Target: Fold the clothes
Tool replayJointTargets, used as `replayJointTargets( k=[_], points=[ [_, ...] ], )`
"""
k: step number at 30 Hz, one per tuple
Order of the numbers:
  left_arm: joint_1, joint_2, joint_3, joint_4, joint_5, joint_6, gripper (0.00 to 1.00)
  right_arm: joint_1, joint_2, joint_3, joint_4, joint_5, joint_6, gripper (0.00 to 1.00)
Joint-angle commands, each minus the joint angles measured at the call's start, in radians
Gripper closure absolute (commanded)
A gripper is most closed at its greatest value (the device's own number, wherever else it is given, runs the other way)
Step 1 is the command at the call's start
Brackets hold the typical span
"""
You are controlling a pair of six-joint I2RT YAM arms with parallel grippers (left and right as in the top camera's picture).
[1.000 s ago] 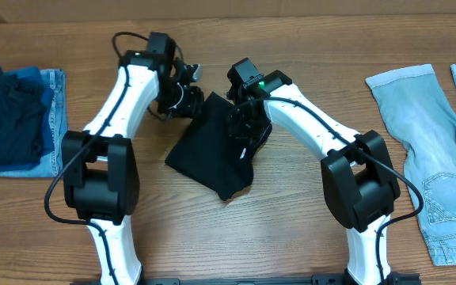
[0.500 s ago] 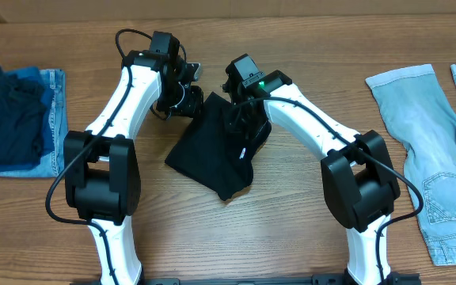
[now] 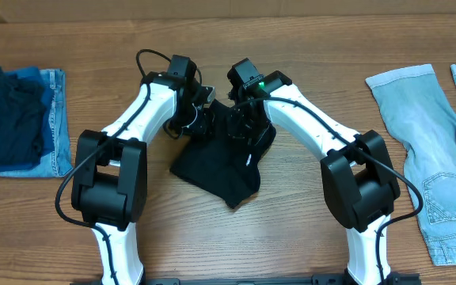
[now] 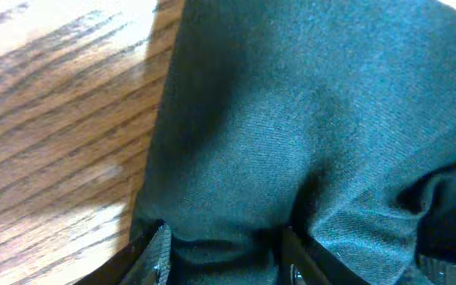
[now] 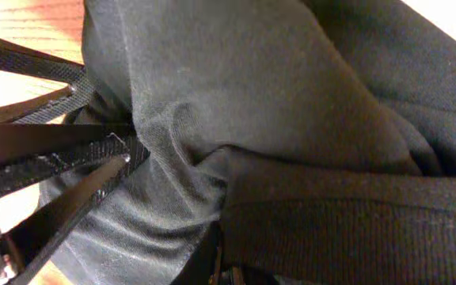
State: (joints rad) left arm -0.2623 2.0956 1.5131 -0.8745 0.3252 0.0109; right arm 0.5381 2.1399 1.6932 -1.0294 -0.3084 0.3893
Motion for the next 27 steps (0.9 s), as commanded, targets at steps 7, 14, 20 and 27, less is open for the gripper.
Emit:
replayJointTargets(
  k=[7,14,20,27],
  points=[
    [-0.011,-0.006,-0.162,-0.023,-0.413,-0.128,0.53,0.005,-0.036,-0.006,-0.036,0.077,0.008,0.95],
    [0.011,-0.006,-0.171,-0.03,-0.47,-0.241,0.57,0.005,-0.036,-0.006,-0.079,0.162,0.008,0.85],
    [0.049,-0.006,-0.171,-0.044,-0.47,-0.243,0.57,-0.031,-0.036,-0.006,-0.158,0.263,0.008,0.77],
    [0.053,-0.006,-0.171,-0.045,-0.466,-0.239,0.57,-0.092,-0.036,-0.005,-0.154,0.262,-0.004,0.78]
  ],
)
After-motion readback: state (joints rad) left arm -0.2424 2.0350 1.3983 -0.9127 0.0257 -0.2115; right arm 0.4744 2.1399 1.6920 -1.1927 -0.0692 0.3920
